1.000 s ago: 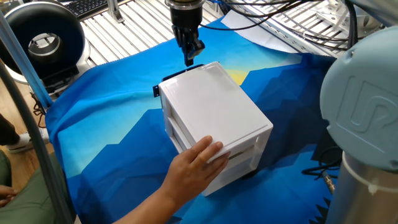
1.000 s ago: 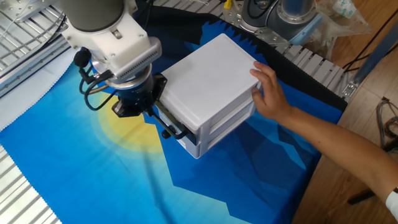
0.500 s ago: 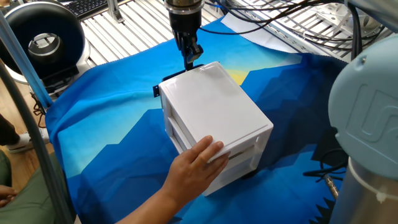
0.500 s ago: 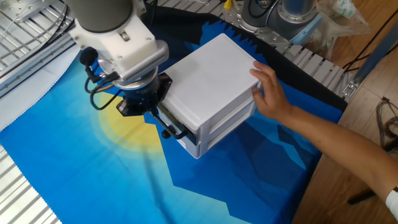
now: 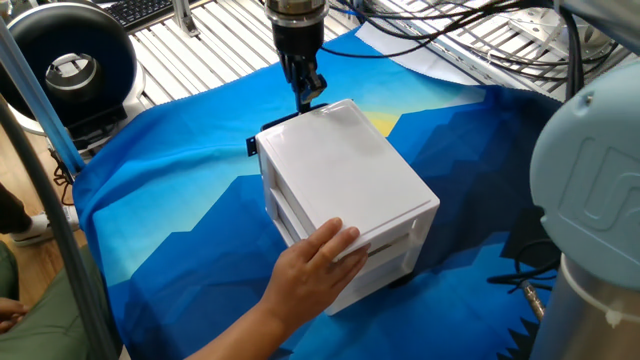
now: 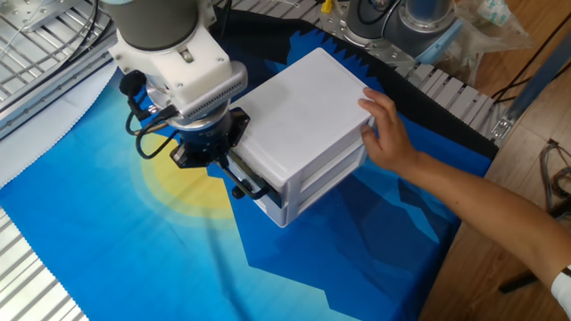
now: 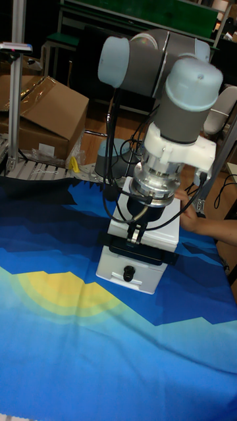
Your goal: Take something out of a drawer
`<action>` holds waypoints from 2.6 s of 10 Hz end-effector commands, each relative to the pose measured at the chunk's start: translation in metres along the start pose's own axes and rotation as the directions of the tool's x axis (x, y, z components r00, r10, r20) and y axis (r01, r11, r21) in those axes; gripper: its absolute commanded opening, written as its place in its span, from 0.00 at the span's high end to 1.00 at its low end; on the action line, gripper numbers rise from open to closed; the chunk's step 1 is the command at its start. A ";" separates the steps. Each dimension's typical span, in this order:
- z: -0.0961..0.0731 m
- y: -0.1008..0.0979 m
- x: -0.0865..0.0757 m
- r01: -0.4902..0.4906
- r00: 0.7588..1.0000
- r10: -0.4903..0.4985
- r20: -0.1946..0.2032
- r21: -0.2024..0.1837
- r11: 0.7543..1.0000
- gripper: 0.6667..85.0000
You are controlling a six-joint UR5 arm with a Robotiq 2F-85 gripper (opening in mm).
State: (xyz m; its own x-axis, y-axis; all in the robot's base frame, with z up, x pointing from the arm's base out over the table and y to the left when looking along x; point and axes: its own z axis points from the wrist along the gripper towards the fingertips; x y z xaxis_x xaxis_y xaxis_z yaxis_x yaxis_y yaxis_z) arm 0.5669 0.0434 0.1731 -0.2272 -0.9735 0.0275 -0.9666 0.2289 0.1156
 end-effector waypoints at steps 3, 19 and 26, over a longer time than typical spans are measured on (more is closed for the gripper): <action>-0.010 0.006 -0.006 -0.018 1.000 0.018 0.006 -0.009 1.000 1.00; 0.024 -0.003 -0.017 0.025 0.999 -0.025 0.047 0.007 1.000 1.00; 0.019 -0.024 -0.018 0.060 0.997 -0.061 0.047 0.032 0.998 1.00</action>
State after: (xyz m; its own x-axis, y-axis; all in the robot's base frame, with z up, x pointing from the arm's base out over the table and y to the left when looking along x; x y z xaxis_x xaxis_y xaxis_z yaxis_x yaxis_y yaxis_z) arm 0.5826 0.0530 0.1508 -0.1850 -0.9827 -0.0073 -0.9783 0.1834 0.0966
